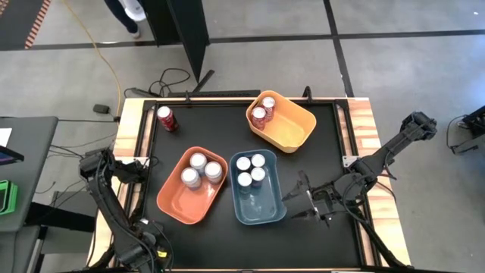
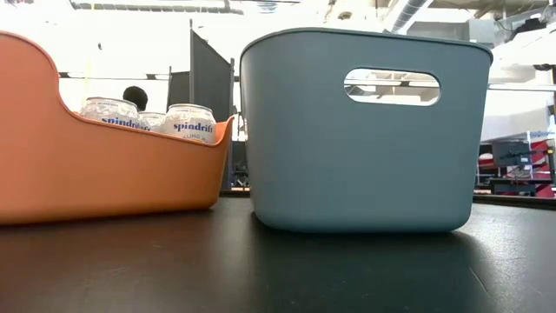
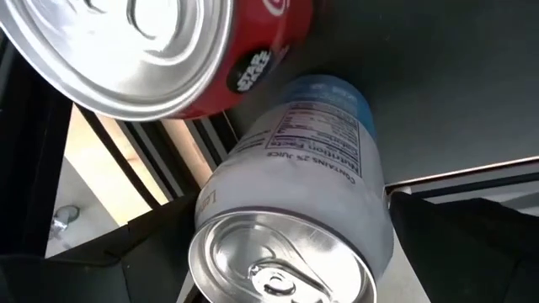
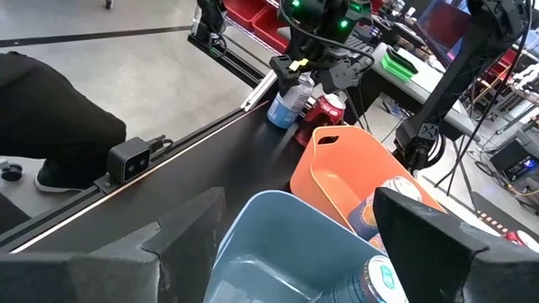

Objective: Sort soda cans
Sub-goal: Put the blue and white soda can into the orange bin

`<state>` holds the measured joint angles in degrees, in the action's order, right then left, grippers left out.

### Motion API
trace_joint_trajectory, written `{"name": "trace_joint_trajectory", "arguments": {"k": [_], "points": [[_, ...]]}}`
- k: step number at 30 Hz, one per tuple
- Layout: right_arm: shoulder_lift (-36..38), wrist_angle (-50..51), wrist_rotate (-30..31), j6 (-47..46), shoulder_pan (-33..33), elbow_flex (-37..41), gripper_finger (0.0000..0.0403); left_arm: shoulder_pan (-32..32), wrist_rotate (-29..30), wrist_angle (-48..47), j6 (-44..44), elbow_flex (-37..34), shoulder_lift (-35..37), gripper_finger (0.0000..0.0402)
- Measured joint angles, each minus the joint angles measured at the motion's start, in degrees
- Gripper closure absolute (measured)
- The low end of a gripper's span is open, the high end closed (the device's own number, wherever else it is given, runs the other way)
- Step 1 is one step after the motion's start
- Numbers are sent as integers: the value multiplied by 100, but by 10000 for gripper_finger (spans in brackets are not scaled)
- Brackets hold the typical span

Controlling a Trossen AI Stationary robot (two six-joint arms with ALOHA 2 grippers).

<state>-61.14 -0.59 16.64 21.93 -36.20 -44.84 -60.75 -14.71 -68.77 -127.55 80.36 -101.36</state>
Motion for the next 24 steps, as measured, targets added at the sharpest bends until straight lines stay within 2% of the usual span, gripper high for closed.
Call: {"name": "trace_joint_trajectory", "arguments": {"k": [7, 16, 24], "points": [[0, 10, 0, 0, -1, 0, 80, -59, 173, 56, 38, 0, 0, 32], [-1, 10, 0, 1, -1, 0, 80, -89, 348, 107, 34, 0, 7, 69], [0, 10, -1, 2, 1, 0, 80, -104, 362, 103, 27, 0, 7, 71]]}}
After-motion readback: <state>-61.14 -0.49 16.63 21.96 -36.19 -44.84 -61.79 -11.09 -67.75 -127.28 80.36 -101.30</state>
